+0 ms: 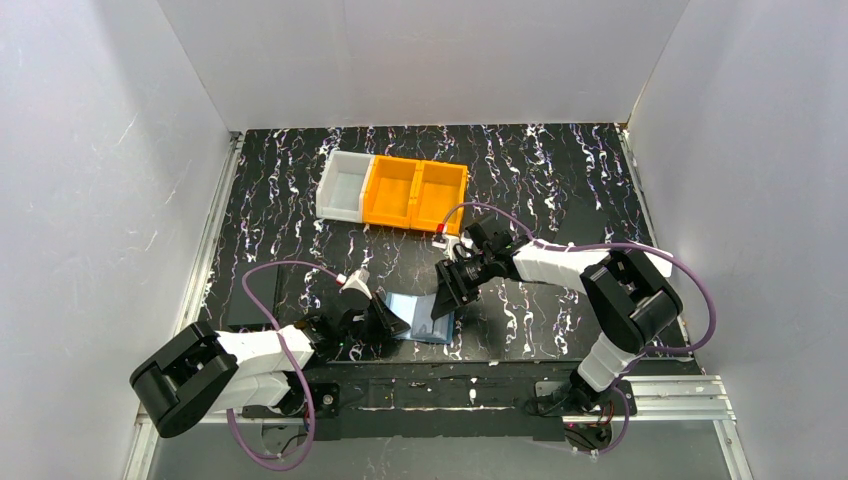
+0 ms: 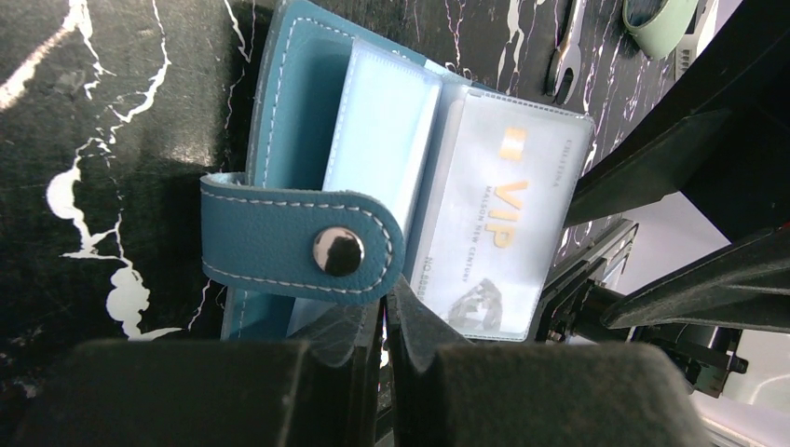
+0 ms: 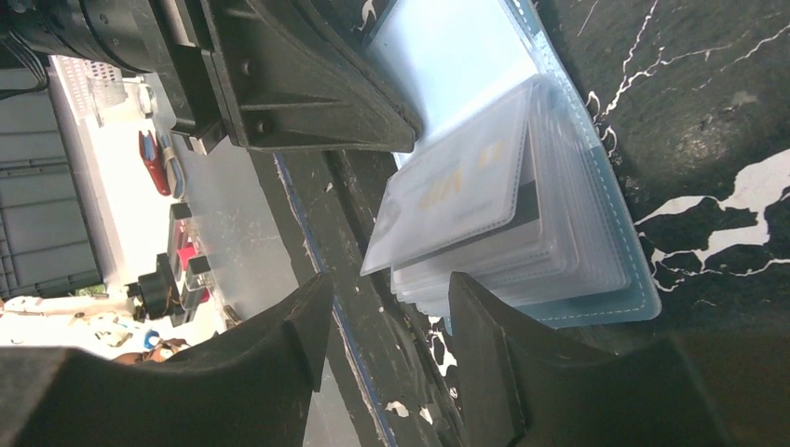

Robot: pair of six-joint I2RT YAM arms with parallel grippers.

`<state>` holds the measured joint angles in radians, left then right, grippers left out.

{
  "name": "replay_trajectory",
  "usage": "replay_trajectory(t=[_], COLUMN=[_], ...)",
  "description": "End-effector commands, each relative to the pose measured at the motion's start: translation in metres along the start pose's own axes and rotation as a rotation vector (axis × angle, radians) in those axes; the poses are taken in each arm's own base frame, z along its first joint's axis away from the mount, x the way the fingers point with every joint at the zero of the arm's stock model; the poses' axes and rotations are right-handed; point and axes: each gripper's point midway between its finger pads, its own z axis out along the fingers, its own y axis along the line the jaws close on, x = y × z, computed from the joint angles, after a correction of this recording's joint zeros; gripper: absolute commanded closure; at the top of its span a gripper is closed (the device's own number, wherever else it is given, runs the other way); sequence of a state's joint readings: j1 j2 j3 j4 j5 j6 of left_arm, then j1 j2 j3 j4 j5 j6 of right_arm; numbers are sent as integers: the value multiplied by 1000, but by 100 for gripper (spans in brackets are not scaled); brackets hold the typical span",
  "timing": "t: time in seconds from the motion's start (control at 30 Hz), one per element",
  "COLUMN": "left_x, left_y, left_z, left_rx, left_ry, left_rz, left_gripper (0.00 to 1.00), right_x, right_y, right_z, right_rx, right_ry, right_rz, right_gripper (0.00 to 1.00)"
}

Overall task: Take the credit cards out of the card holder
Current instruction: Remove the credit card from the card holder.

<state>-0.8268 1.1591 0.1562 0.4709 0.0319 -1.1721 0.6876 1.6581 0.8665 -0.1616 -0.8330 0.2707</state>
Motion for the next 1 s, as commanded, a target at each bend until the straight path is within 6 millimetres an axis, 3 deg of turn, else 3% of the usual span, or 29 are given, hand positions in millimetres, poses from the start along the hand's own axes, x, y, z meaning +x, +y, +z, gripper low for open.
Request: replay_trajectory(t=[0.0, 0.4, 0.73, 0.97], left_x=[8, 11, 12, 12], left_y=[55, 56, 57, 58], left_z=[-5, -5, -6, -7], left_rx=[-186, -186, -185, -185], left_ry=[1, 13, 15, 14], left_rz=[22, 28, 31, 28], left_gripper=[95, 95, 95, 95], right_x=[-1, -7, -12, -13], right_y=[-2, -2, 27, 27], right_z=[5, 7, -2, -1], right_rx=[-11, -23, -144, -161], right_ry=[-3, -2, 3, 11], right_rz=[7, 3, -109, -103], right_gripper=[42, 48, 46, 46])
